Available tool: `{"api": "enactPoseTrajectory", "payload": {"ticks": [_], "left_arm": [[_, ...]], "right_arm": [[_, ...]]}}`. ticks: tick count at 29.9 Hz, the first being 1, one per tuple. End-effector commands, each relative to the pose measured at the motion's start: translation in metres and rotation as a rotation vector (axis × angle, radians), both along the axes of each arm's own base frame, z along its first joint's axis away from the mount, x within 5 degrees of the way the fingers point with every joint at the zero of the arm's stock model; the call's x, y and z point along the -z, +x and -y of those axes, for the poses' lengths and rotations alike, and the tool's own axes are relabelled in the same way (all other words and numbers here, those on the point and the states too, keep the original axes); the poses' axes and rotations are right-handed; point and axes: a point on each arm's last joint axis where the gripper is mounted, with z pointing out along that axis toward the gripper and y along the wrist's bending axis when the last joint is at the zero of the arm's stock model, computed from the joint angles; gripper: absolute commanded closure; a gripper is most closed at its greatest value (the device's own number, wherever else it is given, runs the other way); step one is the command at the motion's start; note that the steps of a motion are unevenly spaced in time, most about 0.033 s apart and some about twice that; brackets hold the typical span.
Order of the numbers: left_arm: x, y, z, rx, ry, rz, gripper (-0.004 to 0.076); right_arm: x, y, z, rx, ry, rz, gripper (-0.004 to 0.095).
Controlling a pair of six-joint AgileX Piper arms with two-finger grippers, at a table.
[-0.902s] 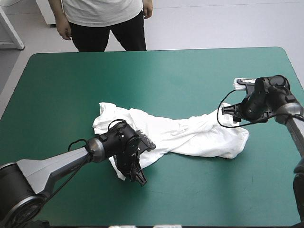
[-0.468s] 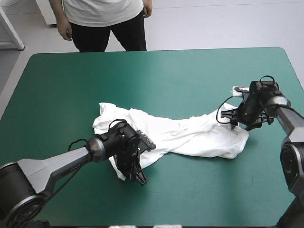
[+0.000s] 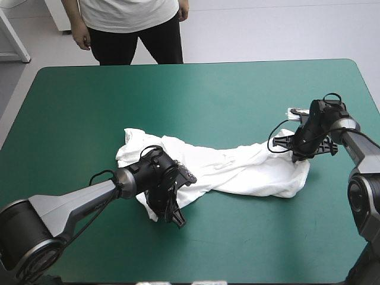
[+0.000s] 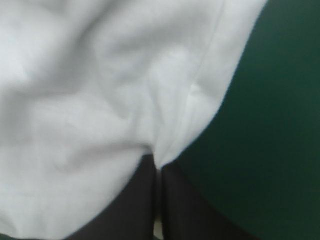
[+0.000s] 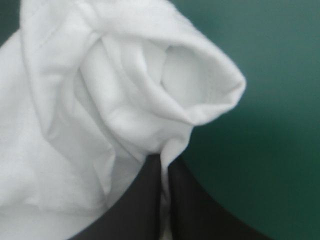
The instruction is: Fold the cloth
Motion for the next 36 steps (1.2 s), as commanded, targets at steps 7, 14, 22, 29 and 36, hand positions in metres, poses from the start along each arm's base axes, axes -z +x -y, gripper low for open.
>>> {"api": "enactPoseTrajectory", "payload": {"ticks": [7,14,22,29,36], "left_arm": [[-0.118,0.037,-0.048,-0.172,-0.179,0.306,0.0731],[-0.241,0.026,-0.089,-0.236,-0.367,0.624,0.0731],[-0.367,-0.023,-0.117,-0.239,-0.633,1.022,0.0731],[-0.434,-0.081,-0.148,-0.206,-0.834,1.314,0.0731],[-0.477,-0.139,-0.17,-0.083,-1.079,1.574,0.0734]], "right_arm": [[-0.108,-0.031,0.004,-0.034,-0.033,0.281,0.0925],[-0.221,-0.081,0.002,-0.05,-0.013,0.621,0.0925],[-0.337,-0.158,-0.001,-0.101,-0.013,1.042,0.0925],[-0.406,-0.222,-0.003,-0.143,-0.01,1.346,0.0925],[-0.452,-0.281,-0.004,-0.147,-0.004,1.627,0.0925]]}}
